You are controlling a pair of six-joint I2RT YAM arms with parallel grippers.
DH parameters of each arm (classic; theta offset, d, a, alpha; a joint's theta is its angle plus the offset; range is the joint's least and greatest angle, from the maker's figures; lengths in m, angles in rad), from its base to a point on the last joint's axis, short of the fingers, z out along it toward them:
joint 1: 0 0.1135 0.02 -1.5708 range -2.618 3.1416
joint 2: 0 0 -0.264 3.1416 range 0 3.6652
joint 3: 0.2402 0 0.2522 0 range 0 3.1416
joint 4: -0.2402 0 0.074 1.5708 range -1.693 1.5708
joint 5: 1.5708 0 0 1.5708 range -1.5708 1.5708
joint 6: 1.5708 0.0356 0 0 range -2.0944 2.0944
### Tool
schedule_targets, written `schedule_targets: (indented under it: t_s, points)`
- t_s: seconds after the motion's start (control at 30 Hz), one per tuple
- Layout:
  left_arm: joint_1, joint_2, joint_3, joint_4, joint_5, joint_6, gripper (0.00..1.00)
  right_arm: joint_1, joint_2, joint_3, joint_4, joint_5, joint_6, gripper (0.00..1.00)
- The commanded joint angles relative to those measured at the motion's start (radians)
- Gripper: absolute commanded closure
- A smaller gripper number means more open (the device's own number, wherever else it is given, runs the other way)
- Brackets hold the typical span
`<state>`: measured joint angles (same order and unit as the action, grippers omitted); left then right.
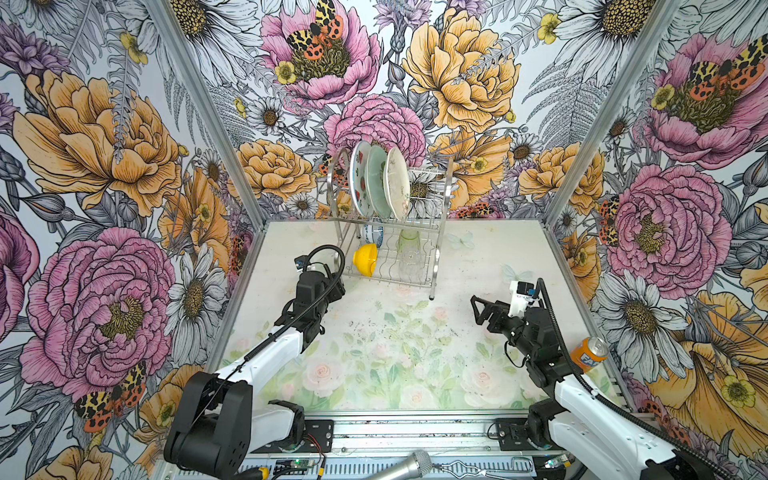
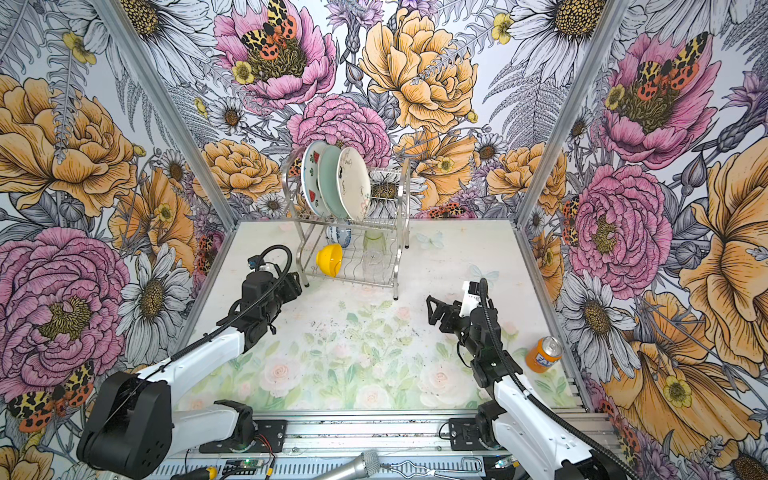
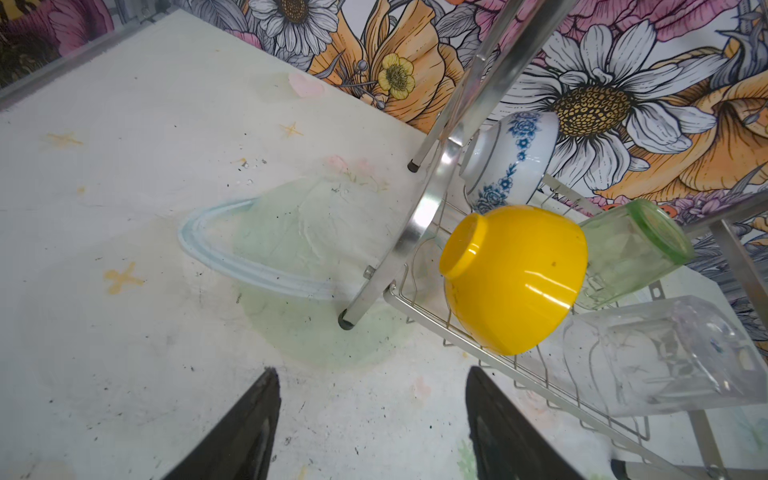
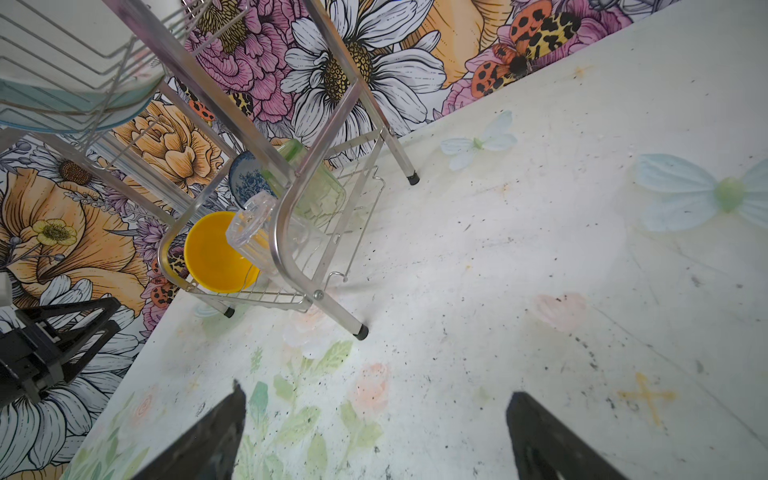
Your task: Unload the mixed dishes from the dish rack
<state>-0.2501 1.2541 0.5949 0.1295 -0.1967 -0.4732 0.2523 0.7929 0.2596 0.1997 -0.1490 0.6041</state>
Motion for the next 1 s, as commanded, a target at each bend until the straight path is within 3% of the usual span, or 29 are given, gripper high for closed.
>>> schedule_targets:
  t_s: [0.0,0.5,0.97]
  points:
    - [0.015,0.046,0.047,0.077,0.047,0.014,0.35,0.007,-0.011,-0.014,0.002,0.023,-0.009,0.00]
    - [0.038,0.257,0.163,0.125,0.031,0.068,0.42,0.008,0.046,0.005,0.004,0.041,-0.011,0.00]
    - [0.041,0.359,0.242,0.131,0.013,0.158,0.47,0.009,0.072,0.012,0.005,0.045,-0.008,0.00]
